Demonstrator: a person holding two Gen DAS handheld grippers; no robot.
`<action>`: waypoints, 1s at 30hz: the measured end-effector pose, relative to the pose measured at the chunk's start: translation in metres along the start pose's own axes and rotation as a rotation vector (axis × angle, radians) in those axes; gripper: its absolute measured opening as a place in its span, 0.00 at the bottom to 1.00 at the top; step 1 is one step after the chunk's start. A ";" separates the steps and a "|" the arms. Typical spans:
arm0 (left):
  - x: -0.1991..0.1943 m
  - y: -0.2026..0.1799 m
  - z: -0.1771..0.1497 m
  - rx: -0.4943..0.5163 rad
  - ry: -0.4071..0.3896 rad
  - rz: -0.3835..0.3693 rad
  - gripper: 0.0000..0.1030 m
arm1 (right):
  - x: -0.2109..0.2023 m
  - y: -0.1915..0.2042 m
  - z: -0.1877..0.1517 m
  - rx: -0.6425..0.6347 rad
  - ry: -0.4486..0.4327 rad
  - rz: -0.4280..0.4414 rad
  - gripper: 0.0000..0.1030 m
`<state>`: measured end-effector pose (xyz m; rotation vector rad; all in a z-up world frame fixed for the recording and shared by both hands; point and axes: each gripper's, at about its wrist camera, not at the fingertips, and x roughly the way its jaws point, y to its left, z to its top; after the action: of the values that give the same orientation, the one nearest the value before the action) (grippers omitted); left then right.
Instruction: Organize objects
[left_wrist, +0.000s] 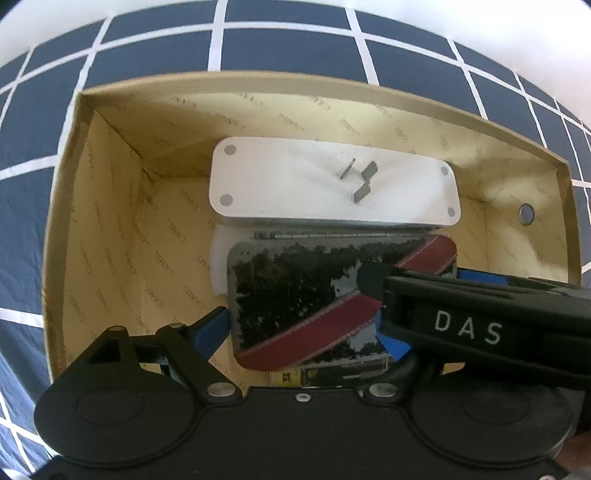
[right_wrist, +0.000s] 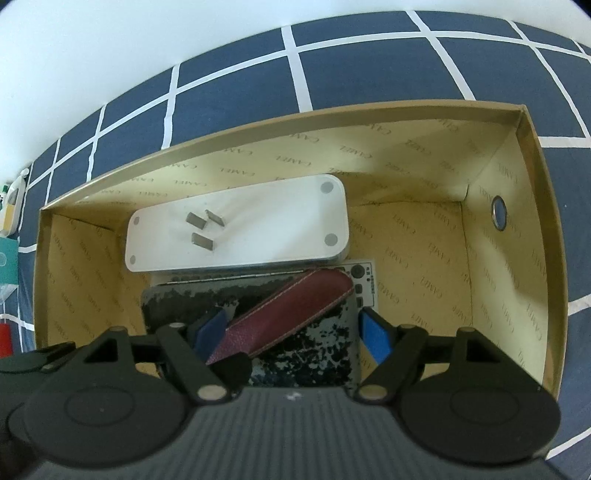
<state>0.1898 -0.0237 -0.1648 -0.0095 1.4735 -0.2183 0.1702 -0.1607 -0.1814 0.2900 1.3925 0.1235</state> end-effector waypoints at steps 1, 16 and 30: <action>-0.002 0.000 -0.001 0.002 -0.004 0.006 0.83 | 0.000 0.001 0.000 -0.003 -0.006 -0.003 0.75; -0.052 0.007 -0.028 -0.049 -0.081 0.034 0.84 | -0.048 0.001 -0.011 -0.038 -0.080 -0.017 0.75; -0.121 0.008 -0.080 -0.098 -0.200 0.064 0.88 | -0.124 -0.013 -0.054 -0.076 -0.153 -0.046 0.79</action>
<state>0.1020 0.0126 -0.0551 -0.0621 1.2814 -0.0900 0.0941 -0.1975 -0.0755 0.2000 1.2386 0.1135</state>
